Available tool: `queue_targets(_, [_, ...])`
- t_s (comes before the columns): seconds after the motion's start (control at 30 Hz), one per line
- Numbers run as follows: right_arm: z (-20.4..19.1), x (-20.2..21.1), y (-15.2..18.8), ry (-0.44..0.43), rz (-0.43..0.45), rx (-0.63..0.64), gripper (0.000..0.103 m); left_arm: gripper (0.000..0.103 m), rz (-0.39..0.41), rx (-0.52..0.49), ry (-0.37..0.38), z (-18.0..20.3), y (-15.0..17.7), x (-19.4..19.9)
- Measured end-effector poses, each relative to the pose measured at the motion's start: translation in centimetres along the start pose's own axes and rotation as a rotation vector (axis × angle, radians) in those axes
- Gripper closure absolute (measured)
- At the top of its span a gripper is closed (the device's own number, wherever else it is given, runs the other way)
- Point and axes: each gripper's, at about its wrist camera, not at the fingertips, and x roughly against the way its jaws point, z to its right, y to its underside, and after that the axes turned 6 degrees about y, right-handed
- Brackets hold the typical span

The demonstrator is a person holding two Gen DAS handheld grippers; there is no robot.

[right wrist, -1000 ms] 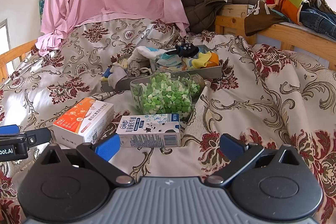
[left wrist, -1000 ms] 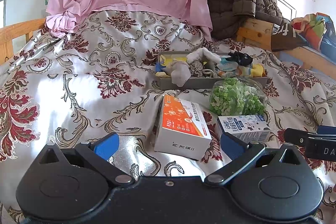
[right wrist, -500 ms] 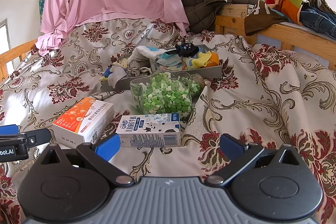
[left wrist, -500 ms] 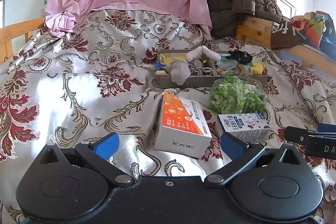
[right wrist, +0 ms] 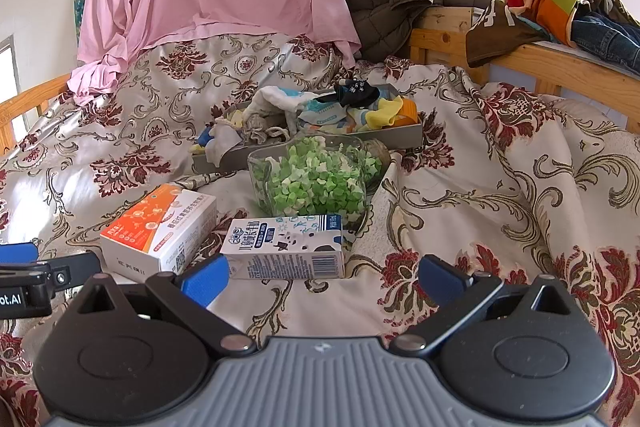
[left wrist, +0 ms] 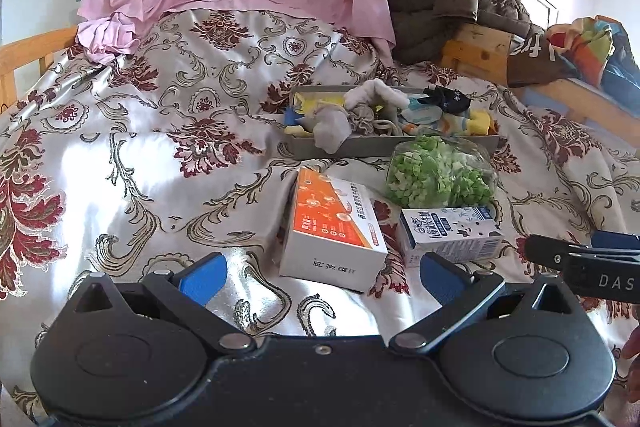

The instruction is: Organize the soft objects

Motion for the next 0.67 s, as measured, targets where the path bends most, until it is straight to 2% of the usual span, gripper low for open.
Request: queue_targets(0.67, [-0.09,0.02,0.31,0.0,-0.004,0.002,0.0,0.001,0.011,-0.034,0.02,0.18,0.02,0.24])
